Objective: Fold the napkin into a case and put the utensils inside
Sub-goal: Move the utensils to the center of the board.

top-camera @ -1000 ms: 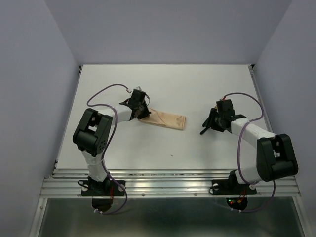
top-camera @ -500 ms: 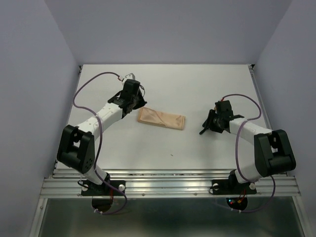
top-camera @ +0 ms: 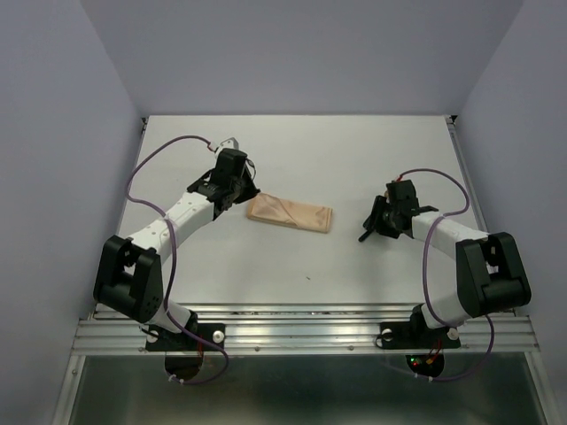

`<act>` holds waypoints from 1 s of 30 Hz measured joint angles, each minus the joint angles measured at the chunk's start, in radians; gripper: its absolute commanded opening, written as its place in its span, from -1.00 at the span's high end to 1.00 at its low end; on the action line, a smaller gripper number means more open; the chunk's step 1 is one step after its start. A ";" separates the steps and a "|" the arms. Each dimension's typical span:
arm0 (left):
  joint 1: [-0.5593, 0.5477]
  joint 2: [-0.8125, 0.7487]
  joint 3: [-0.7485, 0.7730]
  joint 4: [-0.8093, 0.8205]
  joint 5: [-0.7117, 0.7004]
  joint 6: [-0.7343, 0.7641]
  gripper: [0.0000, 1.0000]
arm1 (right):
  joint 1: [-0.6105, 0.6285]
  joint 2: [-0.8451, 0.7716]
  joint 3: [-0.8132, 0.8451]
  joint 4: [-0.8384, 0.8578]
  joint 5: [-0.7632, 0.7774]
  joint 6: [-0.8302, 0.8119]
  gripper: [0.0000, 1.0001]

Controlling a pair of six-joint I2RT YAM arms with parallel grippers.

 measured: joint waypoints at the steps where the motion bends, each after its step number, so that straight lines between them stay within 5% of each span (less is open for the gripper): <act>1: 0.000 0.000 -0.005 -0.001 0.003 -0.001 1.00 | 0.000 0.000 0.000 0.000 -0.014 0.004 -0.10; 20: 0.000 -0.011 -0.024 0.031 0.058 -0.013 1.00 | 0.051 0.047 0.060 0.091 -0.265 0.074 -0.18; 26: 0.000 -0.011 -0.058 0.044 0.062 -0.016 1.00 | 0.062 0.080 0.165 0.094 -0.262 0.046 -0.27; 30: 0.000 -0.011 -0.074 0.044 0.067 -0.024 1.00 | 0.063 0.077 0.261 0.036 -0.118 -0.010 -0.35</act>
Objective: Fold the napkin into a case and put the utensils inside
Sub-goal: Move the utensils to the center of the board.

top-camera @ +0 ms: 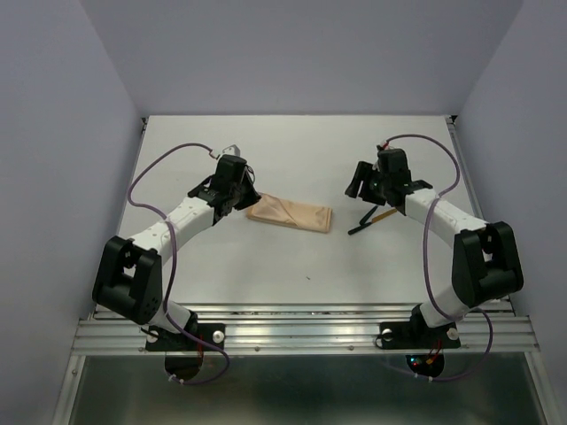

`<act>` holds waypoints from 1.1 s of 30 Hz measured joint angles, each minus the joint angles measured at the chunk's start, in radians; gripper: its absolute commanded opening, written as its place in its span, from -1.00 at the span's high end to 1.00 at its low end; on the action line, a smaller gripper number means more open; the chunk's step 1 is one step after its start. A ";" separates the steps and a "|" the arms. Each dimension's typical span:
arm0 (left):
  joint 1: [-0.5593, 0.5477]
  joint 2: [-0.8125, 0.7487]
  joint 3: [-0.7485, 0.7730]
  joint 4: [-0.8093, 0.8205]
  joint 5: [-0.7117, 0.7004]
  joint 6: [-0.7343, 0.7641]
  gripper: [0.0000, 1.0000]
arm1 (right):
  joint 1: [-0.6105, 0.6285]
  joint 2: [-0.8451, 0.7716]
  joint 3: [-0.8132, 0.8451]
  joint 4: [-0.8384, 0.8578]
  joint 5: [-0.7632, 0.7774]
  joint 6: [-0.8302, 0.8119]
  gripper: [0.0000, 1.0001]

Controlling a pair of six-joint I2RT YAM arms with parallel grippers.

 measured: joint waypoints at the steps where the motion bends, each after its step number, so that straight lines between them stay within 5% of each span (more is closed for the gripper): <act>1: 0.000 0.000 0.000 0.000 0.000 -0.002 1.00 | 0.000 0.000 0.021 -0.013 0.033 -0.010 -0.35; 7: 0.000 -0.013 -0.003 0.000 0.001 -0.007 1.00 | -0.035 0.023 0.076 -0.084 0.152 -0.067 -0.40; 33: 0.002 -0.034 -0.013 -0.051 -0.001 -0.004 0.92 | -0.044 0.064 -0.053 -0.137 0.174 -0.060 -0.45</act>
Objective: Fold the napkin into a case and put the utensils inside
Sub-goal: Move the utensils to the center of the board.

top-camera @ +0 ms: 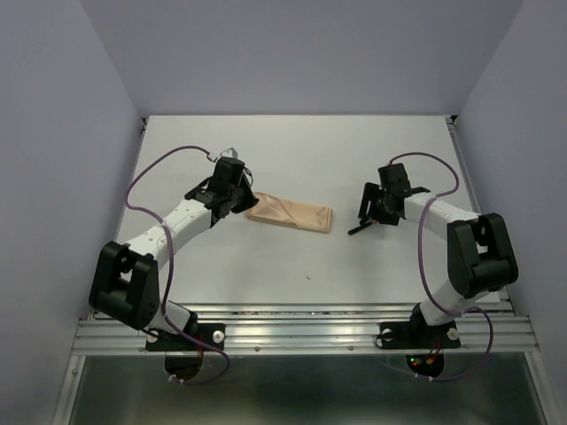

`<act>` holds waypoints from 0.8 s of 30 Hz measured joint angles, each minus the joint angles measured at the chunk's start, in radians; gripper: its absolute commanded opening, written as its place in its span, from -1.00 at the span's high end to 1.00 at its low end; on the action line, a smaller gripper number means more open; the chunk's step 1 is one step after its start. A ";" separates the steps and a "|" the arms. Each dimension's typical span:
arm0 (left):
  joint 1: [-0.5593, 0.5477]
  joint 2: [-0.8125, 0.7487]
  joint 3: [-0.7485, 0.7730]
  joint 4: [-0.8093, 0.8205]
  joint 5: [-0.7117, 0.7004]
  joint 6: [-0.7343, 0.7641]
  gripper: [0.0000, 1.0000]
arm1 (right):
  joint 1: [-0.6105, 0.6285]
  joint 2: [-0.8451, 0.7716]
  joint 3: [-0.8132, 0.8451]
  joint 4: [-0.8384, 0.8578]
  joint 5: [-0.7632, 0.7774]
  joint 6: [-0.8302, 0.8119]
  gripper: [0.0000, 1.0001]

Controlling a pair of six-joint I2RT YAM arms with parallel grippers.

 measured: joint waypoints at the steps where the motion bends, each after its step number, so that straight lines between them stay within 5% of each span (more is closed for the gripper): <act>1: 0.000 0.000 0.000 -0.002 -0.001 -0.003 0.92 | 0.000 0.000 -0.003 0.000 0.000 0.000 -0.44; 24: 0.000 -0.039 -0.022 -0.028 -0.037 -0.013 1.00 | 0.000 0.017 0.036 0.059 -0.107 -0.001 -0.30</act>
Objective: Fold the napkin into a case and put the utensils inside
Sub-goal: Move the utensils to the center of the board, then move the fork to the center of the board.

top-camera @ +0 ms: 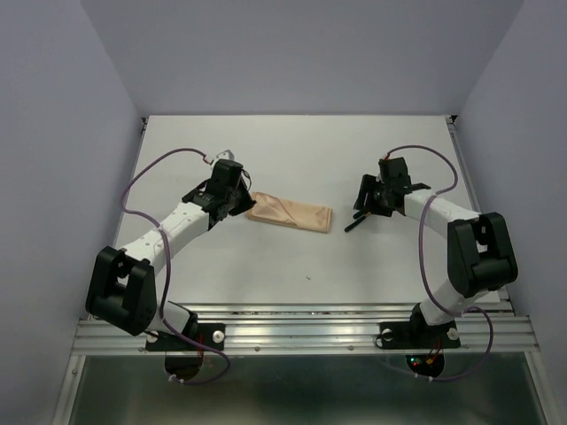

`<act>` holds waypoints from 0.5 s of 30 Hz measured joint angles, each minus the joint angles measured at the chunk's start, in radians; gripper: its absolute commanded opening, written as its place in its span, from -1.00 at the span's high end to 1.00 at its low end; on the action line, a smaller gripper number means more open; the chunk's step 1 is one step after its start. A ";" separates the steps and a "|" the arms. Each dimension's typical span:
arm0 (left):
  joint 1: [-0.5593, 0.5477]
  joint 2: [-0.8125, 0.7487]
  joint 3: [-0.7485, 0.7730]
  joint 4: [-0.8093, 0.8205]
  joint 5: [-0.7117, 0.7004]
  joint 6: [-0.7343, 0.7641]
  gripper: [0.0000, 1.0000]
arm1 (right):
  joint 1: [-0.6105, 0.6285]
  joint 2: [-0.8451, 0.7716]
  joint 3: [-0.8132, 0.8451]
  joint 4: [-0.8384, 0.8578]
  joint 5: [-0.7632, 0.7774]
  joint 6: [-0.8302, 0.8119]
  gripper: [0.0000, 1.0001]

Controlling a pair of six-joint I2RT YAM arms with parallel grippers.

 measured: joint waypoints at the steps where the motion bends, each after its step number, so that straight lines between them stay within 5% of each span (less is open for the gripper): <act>1: 0.000 0.005 0.000 0.001 0.001 0.000 1.00 | 0.000 -0.010 0.000 0.000 0.003 -0.002 -0.30; 15: 0.000 0.017 -0.001 0.004 0.010 0.000 1.00 | 0.000 0.106 0.066 0.009 0.002 -0.005 -0.31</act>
